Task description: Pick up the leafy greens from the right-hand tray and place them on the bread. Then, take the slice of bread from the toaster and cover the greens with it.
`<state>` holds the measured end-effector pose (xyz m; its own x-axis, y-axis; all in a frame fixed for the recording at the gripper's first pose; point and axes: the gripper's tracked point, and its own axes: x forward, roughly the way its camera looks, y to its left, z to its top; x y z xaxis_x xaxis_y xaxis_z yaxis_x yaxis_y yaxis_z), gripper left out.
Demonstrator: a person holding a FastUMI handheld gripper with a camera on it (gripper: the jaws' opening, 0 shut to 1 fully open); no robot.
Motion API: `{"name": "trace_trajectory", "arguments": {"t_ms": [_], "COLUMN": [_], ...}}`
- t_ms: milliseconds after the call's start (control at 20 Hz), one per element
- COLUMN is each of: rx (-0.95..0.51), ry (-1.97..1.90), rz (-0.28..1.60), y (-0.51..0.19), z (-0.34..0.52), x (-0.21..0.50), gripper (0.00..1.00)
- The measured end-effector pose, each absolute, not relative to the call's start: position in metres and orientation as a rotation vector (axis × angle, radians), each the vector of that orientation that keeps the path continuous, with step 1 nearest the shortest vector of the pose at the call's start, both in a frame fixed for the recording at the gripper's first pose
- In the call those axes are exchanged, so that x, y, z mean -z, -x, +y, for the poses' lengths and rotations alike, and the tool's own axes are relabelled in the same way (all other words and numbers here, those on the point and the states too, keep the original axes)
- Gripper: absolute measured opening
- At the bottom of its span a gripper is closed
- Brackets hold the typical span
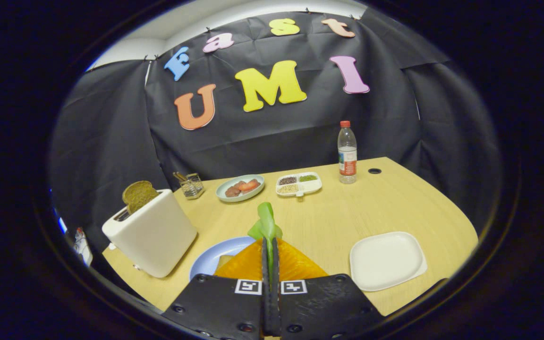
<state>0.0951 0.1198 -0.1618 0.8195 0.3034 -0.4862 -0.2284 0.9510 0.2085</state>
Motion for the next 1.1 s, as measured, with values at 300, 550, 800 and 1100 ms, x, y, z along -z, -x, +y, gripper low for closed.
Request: {"name": "trace_trajectory", "arguments": {"t_ms": [300, 550, 800, 1100], "rx": [-0.198, -0.216, -0.255, -0.275], "ry": [-0.080, -0.127, -0.199, -0.260], "rz": [0.515, 0.562, 0.597, 0.652], "y": [-0.098, -0.091, -0.082, -0.079], "z": [0.137, 0.180, 0.215, 0.241], "x": [0.170, 0.185, 0.196, 0.218], "gripper": [0.00, 0.00, 0.01, 0.15]}}
